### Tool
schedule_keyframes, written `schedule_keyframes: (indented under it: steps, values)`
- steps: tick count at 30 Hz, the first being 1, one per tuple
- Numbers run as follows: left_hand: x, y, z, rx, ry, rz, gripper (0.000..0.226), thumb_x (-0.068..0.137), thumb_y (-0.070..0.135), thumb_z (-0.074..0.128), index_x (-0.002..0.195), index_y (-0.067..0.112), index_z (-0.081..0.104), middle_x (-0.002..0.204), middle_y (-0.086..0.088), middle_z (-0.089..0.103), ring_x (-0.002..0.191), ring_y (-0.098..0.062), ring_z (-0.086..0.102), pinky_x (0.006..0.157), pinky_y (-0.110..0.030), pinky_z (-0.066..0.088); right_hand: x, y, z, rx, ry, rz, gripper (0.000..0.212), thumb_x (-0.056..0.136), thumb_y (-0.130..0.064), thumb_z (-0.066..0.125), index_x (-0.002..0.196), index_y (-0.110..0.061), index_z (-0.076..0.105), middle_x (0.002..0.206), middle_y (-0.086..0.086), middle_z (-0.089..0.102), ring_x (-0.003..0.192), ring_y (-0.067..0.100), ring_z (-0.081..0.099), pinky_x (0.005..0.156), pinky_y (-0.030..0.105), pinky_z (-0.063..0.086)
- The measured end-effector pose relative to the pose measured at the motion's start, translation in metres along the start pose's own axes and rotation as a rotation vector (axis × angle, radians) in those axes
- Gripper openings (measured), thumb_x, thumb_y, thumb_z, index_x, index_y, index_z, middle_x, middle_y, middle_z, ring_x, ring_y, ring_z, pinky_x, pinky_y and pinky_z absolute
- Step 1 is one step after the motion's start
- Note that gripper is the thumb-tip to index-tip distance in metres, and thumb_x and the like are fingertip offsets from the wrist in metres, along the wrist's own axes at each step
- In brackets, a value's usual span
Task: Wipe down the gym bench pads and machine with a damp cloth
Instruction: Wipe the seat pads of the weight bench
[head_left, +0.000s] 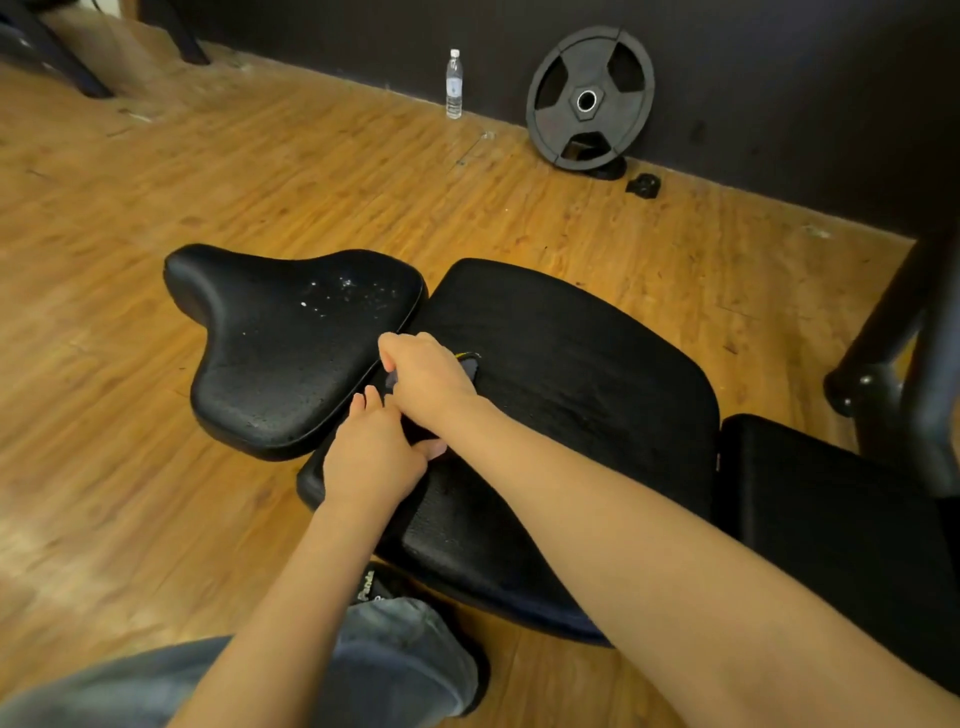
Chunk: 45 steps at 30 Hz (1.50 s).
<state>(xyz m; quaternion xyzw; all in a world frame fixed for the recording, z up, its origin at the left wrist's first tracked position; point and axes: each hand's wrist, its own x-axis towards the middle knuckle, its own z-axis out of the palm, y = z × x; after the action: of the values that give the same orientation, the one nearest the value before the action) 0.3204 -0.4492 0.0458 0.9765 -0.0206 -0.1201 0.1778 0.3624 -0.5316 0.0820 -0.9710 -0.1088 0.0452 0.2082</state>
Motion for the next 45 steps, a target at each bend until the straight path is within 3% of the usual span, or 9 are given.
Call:
schedule_keyframes:
  steps: [5,10,19,22,28,31,38,43,45]
  values:
    - [-0.002,0.001,-0.004,0.047,-0.036,-0.007,0.083,0.089,0.051,0.055,0.151,0.01,0.017,0.159,-0.012,0.007,0.147,-0.022,0.005,0.115,-0.038,0.02,-0.022,0.01,-0.003,0.069,0.07,0.029,0.019,0.085,-0.001,0.054,0.088,-0.015,0.042,0.073,-0.007,0.031,0.084,0.02,0.045,0.079,0.036,0.044]
    - [-0.007,0.005,-0.007,0.036,-0.047,-0.022,0.084,0.089,0.052,0.054,0.151,0.009,0.015,0.159,-0.011,0.005,0.147,-0.023,0.005,0.116,-0.039,0.019,-0.071,0.05,-0.008,0.131,0.151,0.143,0.023,0.082,0.003,0.053,0.084,-0.017,0.041,0.076,-0.007,0.038,0.084,0.02,0.047,0.071,0.035,0.044]
    - [-0.013,0.014,-0.01,0.019,-0.063,-0.094,0.082,0.09,0.046,0.057,0.151,0.009,0.017,0.159,-0.011,0.008,0.146,-0.026,0.008,0.116,-0.042,0.018,-0.211,0.157,-0.025,0.095,0.255,0.427,0.021,0.08,0.007,0.049,0.081,-0.013,0.045,0.075,-0.007,0.042,0.074,0.012,0.044,0.054,0.017,0.03]
    - [-0.019,0.016,-0.01,0.044,-0.059,-0.094,0.079,0.091,0.047,0.054,0.15,0.009,0.019,0.158,-0.012,0.01,0.146,-0.027,0.01,0.116,-0.042,0.019,-0.22,0.164,-0.027,0.081,0.251,0.457,0.021,0.081,0.005,0.051,0.081,-0.015,0.046,0.076,-0.008,0.043,0.069,0.004,0.042,0.053,0.016,0.027]
    - [-0.033,0.009,-0.017,0.129,-0.154,-0.076,0.079,0.092,0.046,0.053,0.151,0.008,0.015,0.159,-0.011,0.008,0.146,-0.026,0.01,0.116,-0.038,0.019,-0.219,0.163,-0.026,0.105,0.235,0.527,0.025,0.085,0.001,0.051,0.086,-0.024,0.047,0.088,-0.003,0.047,0.07,0.007,0.052,0.057,0.015,0.035]
    - [-0.032,0.007,-0.018,0.139,-0.16,-0.061,0.082,0.091,0.045,0.056,0.151,0.007,0.015,0.159,-0.011,0.008,0.146,-0.026,0.01,0.115,-0.038,0.02,-0.205,0.148,-0.028,0.064,0.208,0.497,0.026,0.085,0.001,0.05,0.087,-0.025,0.047,0.087,-0.004,0.044,0.068,0.009,0.052,0.057,0.018,0.036]
    - [-0.028,0.006,-0.018,0.165,-0.152,-0.051,0.085,0.088,0.048,0.058,0.15,0.007,0.017,0.159,-0.011,0.009,0.146,-0.026,0.01,0.112,-0.039,0.028,-0.104,0.069,-0.016,0.048,0.084,0.217,0.022,0.084,0.002,0.048,0.091,-0.019,0.047,0.082,-0.006,0.036,0.079,0.02,0.049,0.071,0.034,0.043]
    - [-0.019,0.005,-0.019,0.182,-0.133,-0.044,0.079,0.084,0.05,0.063,0.145,0.009,0.031,0.156,-0.011,0.021,0.143,-0.025,0.023,0.104,-0.036,0.037,-0.042,0.021,-0.006,0.041,0.009,-0.013,0.027,0.082,0.004,0.049,0.103,-0.013,0.048,0.078,-0.005,0.034,0.081,0.021,0.041,0.069,0.033,0.034]
    - [-0.018,0.003,-0.019,0.179,-0.127,-0.037,0.078,0.084,0.051,0.063,0.144,0.011,0.033,0.157,-0.011,0.02,0.143,-0.023,0.024,0.103,-0.035,0.038,-0.021,0.004,-0.002,0.035,-0.046,-0.044,0.03,0.084,0.003,0.051,0.11,-0.01,0.047,0.085,0.0,0.044,0.09,0.023,0.045,0.071,0.032,0.034]
